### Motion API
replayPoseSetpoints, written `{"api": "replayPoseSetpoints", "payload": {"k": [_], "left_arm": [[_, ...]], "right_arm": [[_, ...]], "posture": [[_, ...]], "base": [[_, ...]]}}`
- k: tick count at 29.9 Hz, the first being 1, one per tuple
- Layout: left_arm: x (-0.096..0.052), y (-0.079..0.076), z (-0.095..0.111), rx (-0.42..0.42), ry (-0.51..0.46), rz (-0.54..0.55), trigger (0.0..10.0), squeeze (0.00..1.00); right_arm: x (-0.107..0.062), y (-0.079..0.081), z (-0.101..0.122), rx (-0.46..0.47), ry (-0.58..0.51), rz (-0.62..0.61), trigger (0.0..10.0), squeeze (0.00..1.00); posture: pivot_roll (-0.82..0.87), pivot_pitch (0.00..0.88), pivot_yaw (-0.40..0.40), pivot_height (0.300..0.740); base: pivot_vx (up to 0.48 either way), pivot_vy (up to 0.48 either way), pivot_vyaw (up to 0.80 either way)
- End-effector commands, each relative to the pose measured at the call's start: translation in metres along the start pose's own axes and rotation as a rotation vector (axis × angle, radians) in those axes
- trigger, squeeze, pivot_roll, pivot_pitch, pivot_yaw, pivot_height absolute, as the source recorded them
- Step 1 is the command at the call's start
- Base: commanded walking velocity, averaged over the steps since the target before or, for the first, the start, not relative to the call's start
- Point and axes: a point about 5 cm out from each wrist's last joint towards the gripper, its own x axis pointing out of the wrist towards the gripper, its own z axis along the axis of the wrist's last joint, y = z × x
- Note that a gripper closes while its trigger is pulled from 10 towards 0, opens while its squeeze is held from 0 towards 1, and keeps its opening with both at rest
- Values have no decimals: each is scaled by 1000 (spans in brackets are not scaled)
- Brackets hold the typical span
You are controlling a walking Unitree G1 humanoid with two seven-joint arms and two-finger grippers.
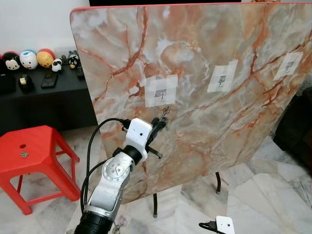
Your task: Hang keys on a hook
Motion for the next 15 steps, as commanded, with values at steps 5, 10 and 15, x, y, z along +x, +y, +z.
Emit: {"api": "replayPoseSetpoints", "payload": {"k": [5,10,15], "left_arm": [[7,-5,3,13,-1,-22,10000,0],[13,-10,5,17,-3,-38,10000,0],[19,-11,3,54,13,-44,10000,0]], "right_arm": [[0,0,0,6,-1,-1,10000,0],[0,1,1,6,-2,0,10000,0],[0,1,1,8,-3,-1,10000,0]], "posture": [[78,0,-75,740],[78,0,-75,740],[72,0,-74,740]], "base": [[0,0,0],[0,0,0],[0,0,0]]}}
